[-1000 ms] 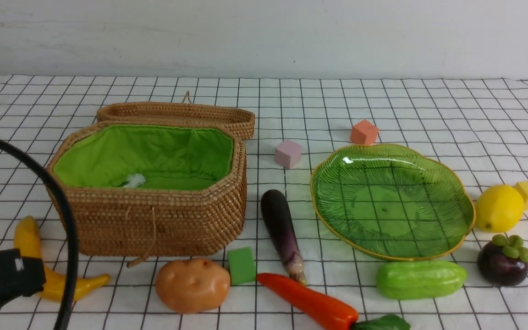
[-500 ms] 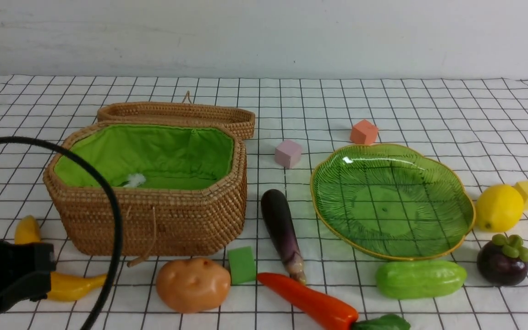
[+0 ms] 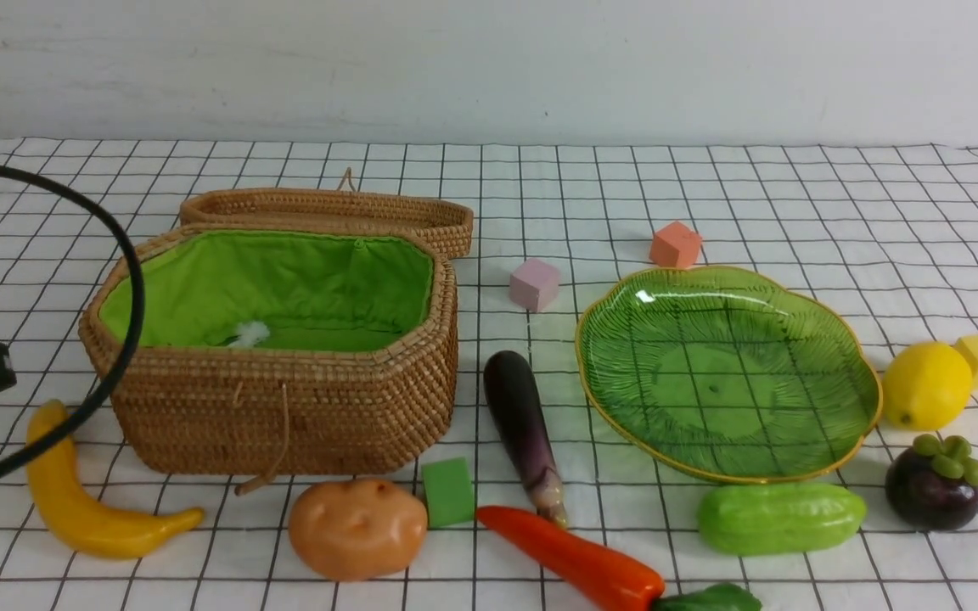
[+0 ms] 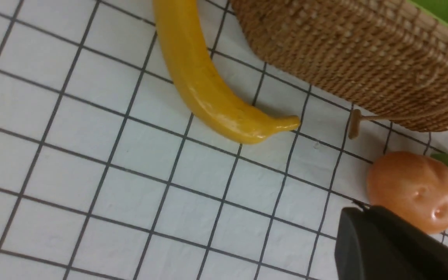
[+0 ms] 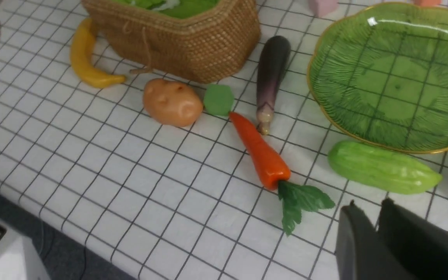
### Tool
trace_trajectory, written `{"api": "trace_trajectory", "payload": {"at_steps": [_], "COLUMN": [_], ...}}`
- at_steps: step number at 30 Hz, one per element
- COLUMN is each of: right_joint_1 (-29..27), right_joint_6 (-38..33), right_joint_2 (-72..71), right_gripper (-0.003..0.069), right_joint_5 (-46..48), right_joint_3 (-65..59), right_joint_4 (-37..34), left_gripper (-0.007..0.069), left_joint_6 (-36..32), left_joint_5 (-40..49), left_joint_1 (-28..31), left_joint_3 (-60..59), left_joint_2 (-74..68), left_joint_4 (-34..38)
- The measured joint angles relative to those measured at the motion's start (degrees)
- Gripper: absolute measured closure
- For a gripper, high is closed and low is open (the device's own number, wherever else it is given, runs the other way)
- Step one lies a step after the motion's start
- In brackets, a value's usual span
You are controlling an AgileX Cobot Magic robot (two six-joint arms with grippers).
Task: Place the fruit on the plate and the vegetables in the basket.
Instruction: Use the left arm to grab a banana and put it into the right plate
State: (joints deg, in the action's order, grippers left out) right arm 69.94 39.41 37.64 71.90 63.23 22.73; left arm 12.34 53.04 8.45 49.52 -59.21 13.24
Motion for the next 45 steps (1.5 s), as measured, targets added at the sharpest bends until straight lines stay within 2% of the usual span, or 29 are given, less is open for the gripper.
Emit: {"api": "trace_trajectory", "payload": {"at_steps": [8,11,14,21,25,27,35,39,45], "right_joint_1": [2.2,2.4,2.4,2.4,2.4,2.4,2.4,2.4,2.4], "right_joint_6": [-2.1,-3.5,-4.2,-4.3,-4.3,-4.3,-4.3,-4.3,-4.3], "right_joint_2": [0.0,0.0,0.0,0.0,0.0,0.0,0.0,0.0,0.0], "right_gripper": [0.0542,0.0539,0.0538,0.0531,0.0529,0.0529,0.0522,0.052,0.0518], "right_joint_5": [0.6,0.6,0.6,0.6,0.6,0.6,0.6,0.6,0.0], "right_joint_3": [0.0,0.0,0.0,0.0,0.0,0.0,0.0,0.0,0.0], "right_joint_4": [-1.1,-1.2,-1.5,-2.0,-2.5,-2.9,-3.9,-4.1,-4.3], "left_gripper": [0.0637,0.061,0.0531,0.0238,0.0133,0.0114,0.0104,0.013,0.0326], "left_joint_6": [-0.1,-0.1,-0.1,-0.1,-0.1,-0.1,-0.1,-0.1,-0.1], "left_joint_5": [-5.0,-8.6,-11.3,-16.2,-20.0,-21.5,-26.9,-27.3,-26.1], "left_joint_1": [2.6,2.6,2.6,2.6,2.6,2.6,2.6,2.6,2.6], "left_joint_3": [0.0,0.1,0.2,0.2,0.2,0.2,0.2,0.2,0.7], "left_joint_2": [-11.9,-16.3,-19.9,-24.5,-27.5,-29.4,-35.5,-37.4,-39.1], "left_joint_4": [1.0,1.9,1.8,-1.2,-1.2,-1.2,-1.2,-1.3,-4.1]}}
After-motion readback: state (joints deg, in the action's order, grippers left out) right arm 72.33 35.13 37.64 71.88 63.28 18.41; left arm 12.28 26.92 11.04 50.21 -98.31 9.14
